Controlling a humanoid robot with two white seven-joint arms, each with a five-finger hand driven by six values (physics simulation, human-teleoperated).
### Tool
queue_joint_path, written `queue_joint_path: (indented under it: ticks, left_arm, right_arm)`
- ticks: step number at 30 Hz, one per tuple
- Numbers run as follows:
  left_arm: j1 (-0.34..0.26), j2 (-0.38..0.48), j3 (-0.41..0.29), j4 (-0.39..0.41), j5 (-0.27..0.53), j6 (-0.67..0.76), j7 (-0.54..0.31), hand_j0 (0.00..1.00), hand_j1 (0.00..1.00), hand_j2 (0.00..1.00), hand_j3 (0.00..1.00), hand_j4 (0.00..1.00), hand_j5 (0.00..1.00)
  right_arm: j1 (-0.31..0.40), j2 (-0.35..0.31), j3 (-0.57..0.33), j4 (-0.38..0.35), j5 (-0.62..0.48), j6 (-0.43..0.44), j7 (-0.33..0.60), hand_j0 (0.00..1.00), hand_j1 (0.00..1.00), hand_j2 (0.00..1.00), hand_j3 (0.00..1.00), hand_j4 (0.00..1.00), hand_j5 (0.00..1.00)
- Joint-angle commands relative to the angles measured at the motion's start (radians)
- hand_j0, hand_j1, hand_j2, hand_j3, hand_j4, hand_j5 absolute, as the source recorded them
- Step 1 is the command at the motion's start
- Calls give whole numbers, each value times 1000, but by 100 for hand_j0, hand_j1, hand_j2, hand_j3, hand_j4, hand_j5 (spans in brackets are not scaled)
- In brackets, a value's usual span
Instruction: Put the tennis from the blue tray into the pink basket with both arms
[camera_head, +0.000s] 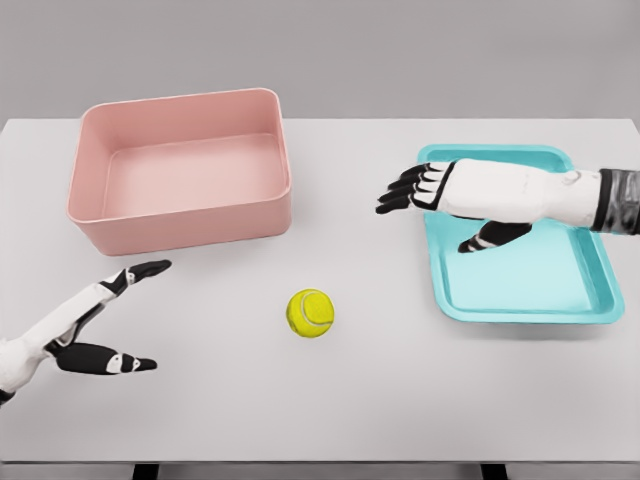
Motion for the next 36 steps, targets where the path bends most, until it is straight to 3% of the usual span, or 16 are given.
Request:
queue_joint_path:
  ticks: [1, 2, 5, 10, 14, 19, 24, 27, 36]
  left_arm:
    - [0, -25, -1, -7, -16, 1, 0, 100, 100, 100, 100, 100, 100]
    - [-9, -48, -1, -10, -28, 1, 0, 100, 100, 100, 100, 100, 100]
    - [-26, -73, -4, -13, -31, 1, 0, 100, 100, 100, 100, 100, 100]
    - [-70, -134, -35, -13, -76, 1, 0, 100, 100, 100, 100, 100, 100]
    - [-84, -179, -44, -13, -178, 1, 0, 100, 100, 100, 100, 100, 100]
    - [-103, -217, -61, -14, -178, 1, 0, 100, 100, 100, 100, 100, 100]
    - [-142, -223, -95, -34, -174, 1, -2, 100, 100, 100, 100, 100, 100]
    - [-156, -233, -115, -36, -166, 24, -2, 100, 100, 100, 100, 100, 100]
    - [-184, -271, -159, -36, -146, 271, -2, 100, 100, 100, 100, 100, 100]
  right_arm:
    - [0, -88, -228, 11, -78, -18, -1, 100, 100, 100, 100, 100, 100]
    - [48, -83, -266, 10, -78, -18, -1, 100, 100, 100, 100, 100, 100]
    - [89, -79, -266, 11, -78, -18, -1, 100, 100, 100, 100, 100, 100]
    - [92, -64, -260, 53, -90, -18, -1, 100, 100, 100, 100, 100, 100]
    - [117, -99, -264, 47, -124, -18, -1, 100, 100, 100, 100, 100, 100]
    - [158, -126, -268, 44, -150, -18, -1, 100, 100, 100, 100, 100, 100]
    - [160, -249, -268, -25, -271, -18, -1, 100, 100, 100, 100, 100, 100]
    - [160, -258, -261, -50, -299, -18, -1, 100, 100, 100, 100, 100, 100]
    - [184, -260, -266, -52, -299, -18, -1, 100, 100, 100, 100, 100, 100]
